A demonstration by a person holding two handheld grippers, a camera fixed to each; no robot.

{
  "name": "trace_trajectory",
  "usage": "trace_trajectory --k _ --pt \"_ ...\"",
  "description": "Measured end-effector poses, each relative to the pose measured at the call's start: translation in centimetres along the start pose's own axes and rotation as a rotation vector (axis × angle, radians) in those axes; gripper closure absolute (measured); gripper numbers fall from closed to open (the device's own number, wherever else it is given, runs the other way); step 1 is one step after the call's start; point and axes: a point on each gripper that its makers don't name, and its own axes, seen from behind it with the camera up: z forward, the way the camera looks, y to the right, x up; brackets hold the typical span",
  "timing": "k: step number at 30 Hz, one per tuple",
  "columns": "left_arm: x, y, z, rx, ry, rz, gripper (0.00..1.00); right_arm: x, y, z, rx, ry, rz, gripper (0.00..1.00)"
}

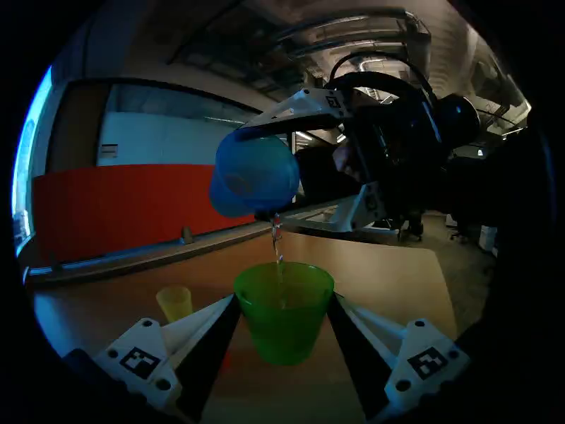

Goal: Pour water

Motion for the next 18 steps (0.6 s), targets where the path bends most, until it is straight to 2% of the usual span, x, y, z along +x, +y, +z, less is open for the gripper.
trace_trajectory --k 18 --pt "0.0 -0.1 0.0 0.003 0.003 -0.002 0.15 1.1 -0.3 -0.3 -0.003 0.004 -0.038 0.09"
